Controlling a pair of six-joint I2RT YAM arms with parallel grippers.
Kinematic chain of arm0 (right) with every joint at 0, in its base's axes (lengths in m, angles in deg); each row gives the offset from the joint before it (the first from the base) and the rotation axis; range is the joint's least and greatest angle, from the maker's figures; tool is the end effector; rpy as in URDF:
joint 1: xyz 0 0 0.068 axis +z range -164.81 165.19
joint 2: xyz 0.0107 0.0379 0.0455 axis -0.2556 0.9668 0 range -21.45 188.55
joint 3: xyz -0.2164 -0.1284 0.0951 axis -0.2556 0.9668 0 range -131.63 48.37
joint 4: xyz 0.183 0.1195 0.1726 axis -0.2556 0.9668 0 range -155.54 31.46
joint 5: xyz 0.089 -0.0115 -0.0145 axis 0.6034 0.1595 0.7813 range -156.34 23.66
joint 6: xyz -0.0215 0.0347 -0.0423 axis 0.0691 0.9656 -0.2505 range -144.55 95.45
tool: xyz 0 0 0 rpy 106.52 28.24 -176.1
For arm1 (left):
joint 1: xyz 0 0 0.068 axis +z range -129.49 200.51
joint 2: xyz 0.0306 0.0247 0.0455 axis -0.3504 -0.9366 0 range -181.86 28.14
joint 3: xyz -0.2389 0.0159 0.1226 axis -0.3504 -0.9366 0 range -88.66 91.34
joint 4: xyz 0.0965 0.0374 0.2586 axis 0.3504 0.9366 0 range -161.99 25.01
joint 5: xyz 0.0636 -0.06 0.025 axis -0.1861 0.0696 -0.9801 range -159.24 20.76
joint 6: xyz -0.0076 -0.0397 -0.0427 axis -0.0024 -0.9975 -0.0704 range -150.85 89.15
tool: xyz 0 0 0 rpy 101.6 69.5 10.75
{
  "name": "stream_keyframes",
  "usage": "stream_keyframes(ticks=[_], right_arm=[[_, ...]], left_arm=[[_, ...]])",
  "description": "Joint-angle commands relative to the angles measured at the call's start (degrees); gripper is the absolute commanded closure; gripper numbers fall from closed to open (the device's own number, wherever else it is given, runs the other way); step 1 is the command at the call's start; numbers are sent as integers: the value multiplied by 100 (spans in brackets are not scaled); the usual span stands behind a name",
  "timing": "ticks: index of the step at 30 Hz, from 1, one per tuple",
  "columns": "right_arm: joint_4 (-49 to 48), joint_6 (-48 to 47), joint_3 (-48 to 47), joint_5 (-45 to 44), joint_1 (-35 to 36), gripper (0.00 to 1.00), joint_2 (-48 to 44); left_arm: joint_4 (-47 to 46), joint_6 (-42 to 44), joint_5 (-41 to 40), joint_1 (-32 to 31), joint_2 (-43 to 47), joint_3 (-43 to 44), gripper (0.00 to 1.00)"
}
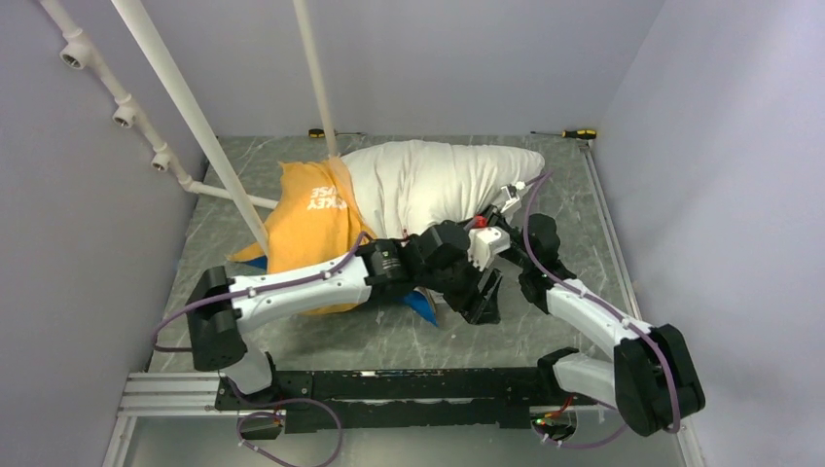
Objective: Put the pillow into the pillowcase
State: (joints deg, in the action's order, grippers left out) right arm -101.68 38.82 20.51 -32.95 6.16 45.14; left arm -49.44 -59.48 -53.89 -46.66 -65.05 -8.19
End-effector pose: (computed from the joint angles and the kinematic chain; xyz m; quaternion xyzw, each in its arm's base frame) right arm 0.2428 0.1181 0.2294 0.0653 0.7173 0.5982 0.3511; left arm 0.1441 -0.3715 0.3073 0.3484 0.8105 -0.4176 0.2174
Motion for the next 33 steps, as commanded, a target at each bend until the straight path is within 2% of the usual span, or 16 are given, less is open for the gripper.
stream_keyframes(ticks=[1,2,4,8,12,17,18,19,23,27,32,33], right_arm=[[1403,-897,-166,222,241,100,-453],[1661,-1032,-195,167,234,100,-543],[2048,-1262,-250,105,223,100,-698],[2286,-1398,-284,146,223,100,-781],[2310,-1398,-235,275,223,100,-710],[2243,-1346,-124,354,223,100,-661],[2250,-1345,-124,373,223,100,-649],[2271,-1361,-123,414,223,100,-638],[2296,-1372,-115,385,223,100,-631],[2206,-1329,-106,448,223,100,-556],[2237,-1345,-134,495,223,100,-484],[2275,-1364,-147,508,223,100,-463]], left_arm=[[-85,241,-265,-44,882,458,19],[94,286,-628,4,1010,559,15],[636,344,-1321,252,1147,898,12],[1987,65,-2448,1181,993,1464,13],[2965,-386,-2960,2305,794,1648,17],[2535,-573,-2589,3488,1167,960,24],[2449,-638,-2489,3693,1254,843,28],[2061,-644,-2115,4140,1492,546,36],[1921,-704,-1605,4561,1512,269,37],[1883,-753,-1490,4693,1553,78,41],[1015,-609,-977,4731,1727,-331,73],[878,-571,-823,4734,1679,-323,76]])
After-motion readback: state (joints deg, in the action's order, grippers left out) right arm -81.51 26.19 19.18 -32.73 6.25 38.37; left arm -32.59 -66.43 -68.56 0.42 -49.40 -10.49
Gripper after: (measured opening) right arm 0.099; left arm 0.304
